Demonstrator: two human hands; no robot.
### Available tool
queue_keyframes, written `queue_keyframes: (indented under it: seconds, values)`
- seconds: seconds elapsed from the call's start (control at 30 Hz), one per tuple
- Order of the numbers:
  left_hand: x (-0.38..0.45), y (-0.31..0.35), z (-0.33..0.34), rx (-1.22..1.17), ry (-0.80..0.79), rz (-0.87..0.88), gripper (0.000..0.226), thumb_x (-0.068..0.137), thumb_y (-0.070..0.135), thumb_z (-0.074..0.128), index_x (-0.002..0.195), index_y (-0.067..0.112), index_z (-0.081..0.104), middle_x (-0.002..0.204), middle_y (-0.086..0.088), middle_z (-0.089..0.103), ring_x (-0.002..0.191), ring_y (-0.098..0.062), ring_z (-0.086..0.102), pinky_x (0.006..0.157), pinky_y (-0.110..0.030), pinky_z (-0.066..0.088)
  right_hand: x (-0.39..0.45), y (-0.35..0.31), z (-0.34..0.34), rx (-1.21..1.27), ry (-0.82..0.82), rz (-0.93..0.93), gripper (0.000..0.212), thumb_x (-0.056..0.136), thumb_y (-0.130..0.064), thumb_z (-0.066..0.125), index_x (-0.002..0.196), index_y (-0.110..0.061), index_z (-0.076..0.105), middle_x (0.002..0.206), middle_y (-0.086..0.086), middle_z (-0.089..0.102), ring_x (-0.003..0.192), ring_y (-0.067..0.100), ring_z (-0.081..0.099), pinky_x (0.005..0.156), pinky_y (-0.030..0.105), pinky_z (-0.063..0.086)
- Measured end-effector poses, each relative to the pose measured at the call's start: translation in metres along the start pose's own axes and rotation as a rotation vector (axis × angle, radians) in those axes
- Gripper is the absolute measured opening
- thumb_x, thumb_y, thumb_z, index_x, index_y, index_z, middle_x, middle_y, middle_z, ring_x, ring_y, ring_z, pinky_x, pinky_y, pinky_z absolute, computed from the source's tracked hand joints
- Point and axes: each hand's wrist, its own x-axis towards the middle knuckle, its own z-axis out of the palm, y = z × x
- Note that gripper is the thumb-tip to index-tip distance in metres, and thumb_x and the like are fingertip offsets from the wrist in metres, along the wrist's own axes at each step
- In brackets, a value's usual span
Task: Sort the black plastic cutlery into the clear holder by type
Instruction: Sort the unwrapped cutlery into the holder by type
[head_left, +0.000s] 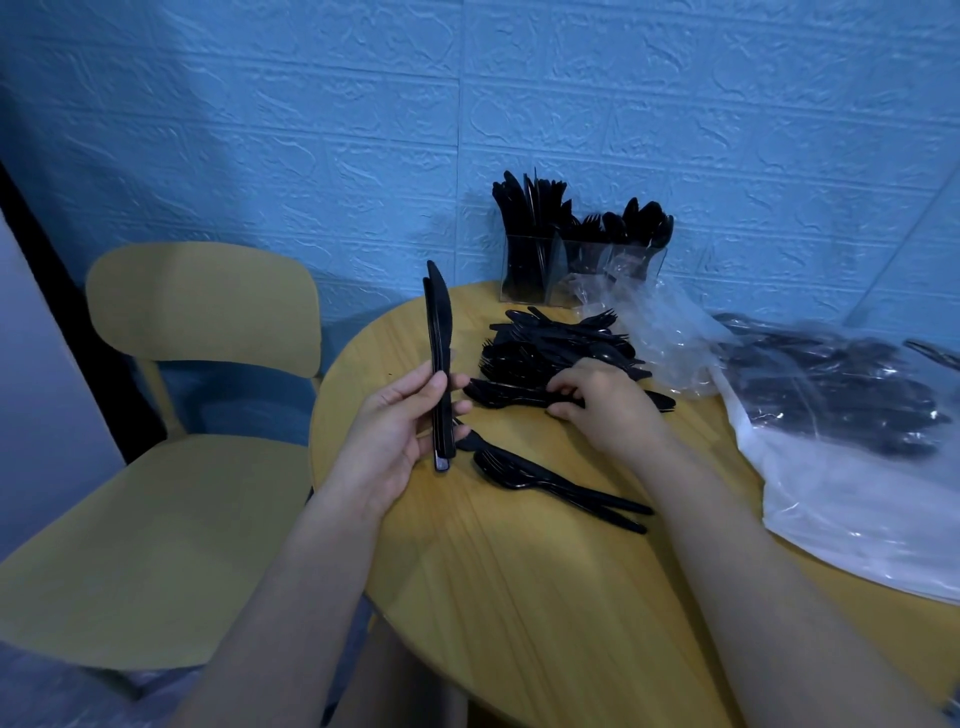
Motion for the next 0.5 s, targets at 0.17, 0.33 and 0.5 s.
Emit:
queue_keyframes:
  seconds: [0.17,0.33,0.5]
  values:
    - [0.001,-0.001,-0.001,0.027,0.036,0.001,0.031,0.093,0.006,0.051,0.122,0.011,0.06,0.091,-0.001,0.072,0.071,-0.012,0.067,0.059,-0.026,0.057,-0.005,-0.003,-0.006,0.041,-0.043,-0.023,0.01,0.087,-0.019,0.067,0.097,-0.019,0.065,0.095,-0.007,0.052,0.089,0.01,0.053,0.082,0.032,0.05]
    - [0.0,-0.002,-0.001,0.068,0.05,0.012,0.031,0.093,0.007,0.052,0.122,0.014,0.061,0.094,0.0,0.071,0.074,-0.011,0.067,0.062,-0.025,0.057,-0.011,-0.006,-0.014,0.073,-0.105,-0.014,0.005,0.087,-0.026,0.067,0.09,-0.023,0.065,0.093,-0.007,0.058,0.085,0.009,0.055,0.077,0.028,0.05]
    - [0.0,-0.002,-0.001,0.077,0.069,0.018,0.03,0.093,0.008,0.052,0.121,0.015,0.062,0.093,0.0,0.071,0.073,-0.01,0.066,0.062,-0.025,0.057,-0.013,-0.009,-0.016,0.208,-0.153,0.067,0.018,0.082,-0.023,0.073,0.079,-0.026,0.055,0.085,-0.009,0.058,0.083,0.01,0.055,0.064,0.018,0.042]
